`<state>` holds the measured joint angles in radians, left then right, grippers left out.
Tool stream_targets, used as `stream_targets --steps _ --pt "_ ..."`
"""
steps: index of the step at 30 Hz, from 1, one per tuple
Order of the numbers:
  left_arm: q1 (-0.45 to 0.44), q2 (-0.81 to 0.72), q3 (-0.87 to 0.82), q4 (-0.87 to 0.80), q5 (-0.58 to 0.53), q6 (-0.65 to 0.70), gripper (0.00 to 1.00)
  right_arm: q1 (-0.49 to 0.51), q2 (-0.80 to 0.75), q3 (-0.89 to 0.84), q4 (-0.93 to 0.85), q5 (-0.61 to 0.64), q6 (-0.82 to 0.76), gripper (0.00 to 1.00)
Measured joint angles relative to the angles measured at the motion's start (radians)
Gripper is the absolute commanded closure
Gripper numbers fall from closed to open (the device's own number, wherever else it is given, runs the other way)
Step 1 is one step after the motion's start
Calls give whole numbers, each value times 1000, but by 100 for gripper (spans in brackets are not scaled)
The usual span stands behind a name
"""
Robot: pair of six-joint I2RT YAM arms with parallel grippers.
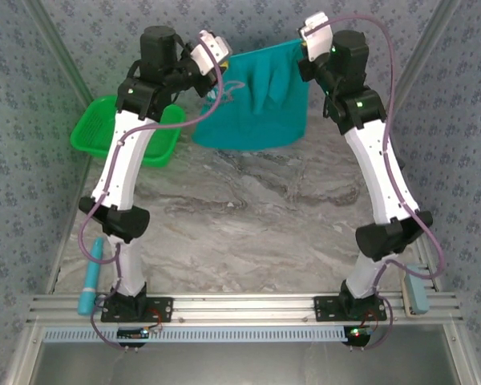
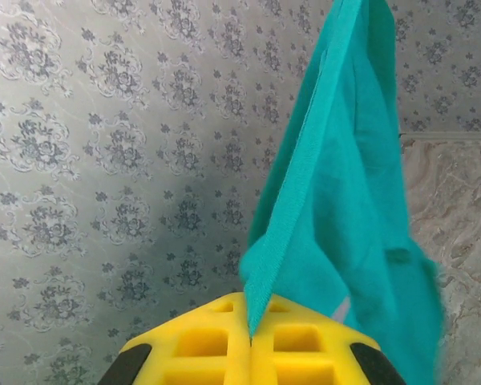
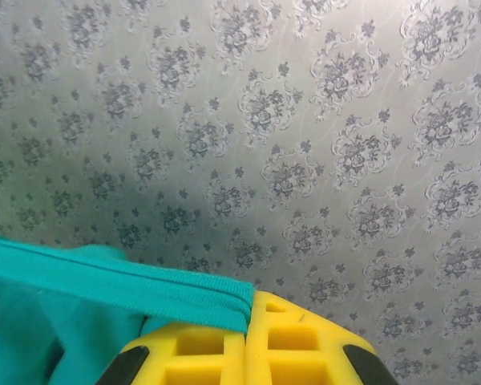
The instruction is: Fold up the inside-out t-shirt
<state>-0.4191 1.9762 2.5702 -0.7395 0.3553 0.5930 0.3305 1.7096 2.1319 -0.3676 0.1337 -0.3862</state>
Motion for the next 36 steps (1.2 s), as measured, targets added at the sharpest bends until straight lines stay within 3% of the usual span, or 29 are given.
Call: stream_targets --steps 3,8,10,12,13,15,18,21,26,29,32,33,36 --pt "-8 -109 -201 28 7 21 100 13 -130 -198 51 -4 -12 100" --pt "-76 -388 -819 218 14 66 100 29 -400 -668 140 -31 -34 100" --pt "-127 -493 -1090 311 0 79 95 56 -507 -871 159 -27 -40 89" --pt "-183 -562 -1311 389 -27 79 86 95 -600 -1059 162 -24 -30 71" --pt "-217 -586 -1415 419 -48 72 79 123 -640 -1146 153 -22 -23 68" --pt "-280 -604 -1563 449 -76 29 61 183 -700 -1277 127 -19 -14 63" --pt "-387 -606 -1720 466 -123 -64 56 350 -805 -1440 47 47 19 49" --pt "-478 -606 -1798 460 -174 -178 50 474 -901 -1505 -41 93 85 43" --pt "-488 -608 -1805 457 -190 -377 48 444 -882 -1505 -17 104 236 37" --pt "-433 -610 -1805 523 -182 -520 48 368 -721 -1455 31 71 367 39" --pt "-350 -584 -1769 586 -195 -680 61 283 -478 -1328 31 60 530 41" --pt "-322 -550 -1730 592 -212 -734 66 263 -402 -1284 34 59 582 42" --pt "-265 -405 -1588 602 -224 -869 67 248 -239 -1218 70 45 706 47"
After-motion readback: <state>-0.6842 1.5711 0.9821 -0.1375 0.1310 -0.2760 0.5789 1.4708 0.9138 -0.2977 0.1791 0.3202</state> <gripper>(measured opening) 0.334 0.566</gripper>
